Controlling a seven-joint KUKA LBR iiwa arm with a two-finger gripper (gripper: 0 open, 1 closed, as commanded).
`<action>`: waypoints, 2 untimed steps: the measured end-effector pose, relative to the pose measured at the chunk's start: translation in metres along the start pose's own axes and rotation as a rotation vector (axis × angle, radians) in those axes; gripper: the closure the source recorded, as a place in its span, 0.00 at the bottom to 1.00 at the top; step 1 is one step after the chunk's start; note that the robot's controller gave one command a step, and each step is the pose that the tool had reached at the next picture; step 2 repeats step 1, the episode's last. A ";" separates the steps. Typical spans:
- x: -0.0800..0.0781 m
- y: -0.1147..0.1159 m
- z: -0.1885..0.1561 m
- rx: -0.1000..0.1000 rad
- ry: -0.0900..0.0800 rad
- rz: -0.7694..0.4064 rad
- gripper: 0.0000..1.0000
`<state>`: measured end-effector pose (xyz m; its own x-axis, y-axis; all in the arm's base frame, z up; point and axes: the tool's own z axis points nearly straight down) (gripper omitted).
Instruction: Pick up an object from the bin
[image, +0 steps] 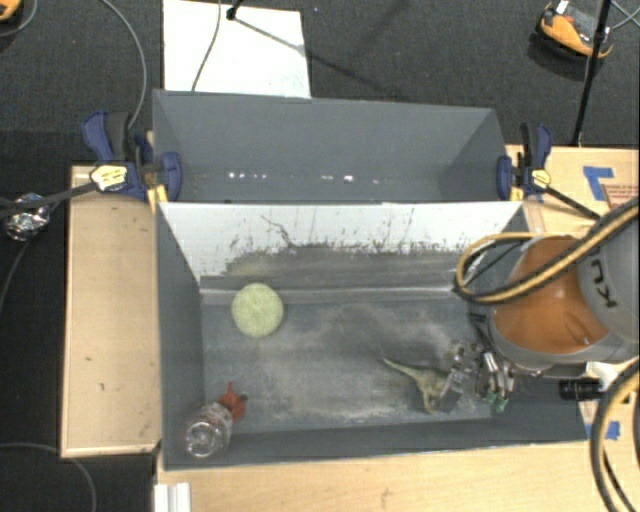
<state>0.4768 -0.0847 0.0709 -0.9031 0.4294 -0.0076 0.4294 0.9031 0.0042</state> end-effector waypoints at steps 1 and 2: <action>0.000 0.000 -0.002 0.000 0.000 0.000 1.00; 0.000 0.000 -0.002 0.000 0.000 0.000 1.00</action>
Offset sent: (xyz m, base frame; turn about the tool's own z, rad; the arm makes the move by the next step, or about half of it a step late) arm 0.0001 0.0000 0.0021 0.0000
